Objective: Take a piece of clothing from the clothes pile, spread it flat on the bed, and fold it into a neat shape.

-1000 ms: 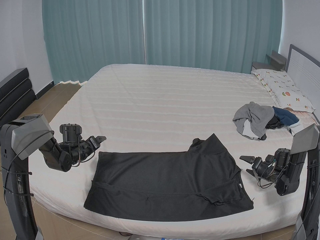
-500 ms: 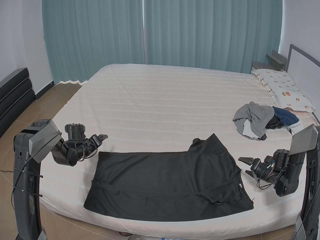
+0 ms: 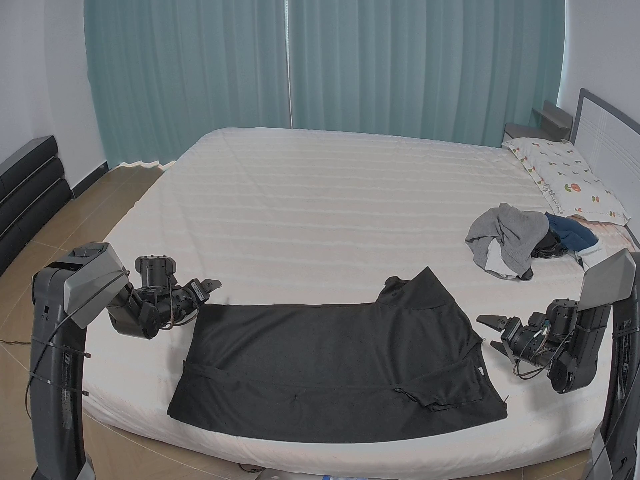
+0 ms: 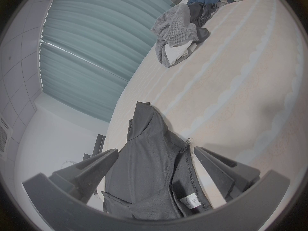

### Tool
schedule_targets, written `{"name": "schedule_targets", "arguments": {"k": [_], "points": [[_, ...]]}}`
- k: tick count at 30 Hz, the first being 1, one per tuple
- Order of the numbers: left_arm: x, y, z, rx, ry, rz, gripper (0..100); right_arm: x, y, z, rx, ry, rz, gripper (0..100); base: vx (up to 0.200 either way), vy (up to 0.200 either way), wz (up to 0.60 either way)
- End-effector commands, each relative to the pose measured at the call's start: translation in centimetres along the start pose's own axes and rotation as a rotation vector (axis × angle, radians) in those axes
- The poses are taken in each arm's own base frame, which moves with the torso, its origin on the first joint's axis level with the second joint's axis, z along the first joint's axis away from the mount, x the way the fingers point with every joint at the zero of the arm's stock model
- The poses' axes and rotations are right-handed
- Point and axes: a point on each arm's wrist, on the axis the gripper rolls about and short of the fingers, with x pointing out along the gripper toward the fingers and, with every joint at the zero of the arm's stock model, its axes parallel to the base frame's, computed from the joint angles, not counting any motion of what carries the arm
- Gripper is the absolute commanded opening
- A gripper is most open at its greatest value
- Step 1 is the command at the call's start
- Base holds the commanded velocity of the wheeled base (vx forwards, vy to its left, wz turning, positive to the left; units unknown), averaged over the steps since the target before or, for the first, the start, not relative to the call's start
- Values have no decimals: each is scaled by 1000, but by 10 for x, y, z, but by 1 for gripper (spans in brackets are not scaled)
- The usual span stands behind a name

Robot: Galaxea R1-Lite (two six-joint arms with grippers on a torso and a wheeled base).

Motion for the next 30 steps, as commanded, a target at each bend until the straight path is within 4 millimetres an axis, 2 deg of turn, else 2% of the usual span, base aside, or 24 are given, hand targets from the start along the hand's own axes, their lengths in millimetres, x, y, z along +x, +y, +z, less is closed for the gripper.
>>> {"name": "schedule_targets", "arguments": {"k": [1, 4, 5, 15, 21, 27, 30], "points": [[1, 1, -4, 21, 10, 2, 100, 0, 1, 1, -7, -9, 10, 100, 0, 0, 0], [1, 1, -4, 25, 11, 3, 100, 0, 1, 1, -7, -9, 10, 100, 0, 0, 0], [1, 1, -4, 25, 11, 3, 0, 0, 1, 1, -5, -9, 10, 100, 0, 0, 0], [1, 0, -2, 23, -3, 14, 0, 0, 1, 1, -6, -8, 9, 100, 0, 0, 0], [-2, 2, 0, 2, -84, 114, 0, 2, 0, 1, -13, -20, -1, 100, 0, 0, 0], [-3, -2, 7, -88, -163, 119, 0, 15, 2, 2, -35, -57, -18, 100, 0, 0, 0], [-7, -3, 8, -109, -167, 115, 0, 27, 17, 12, -83, -94, -2, 100, 0, 0, 0]]}}
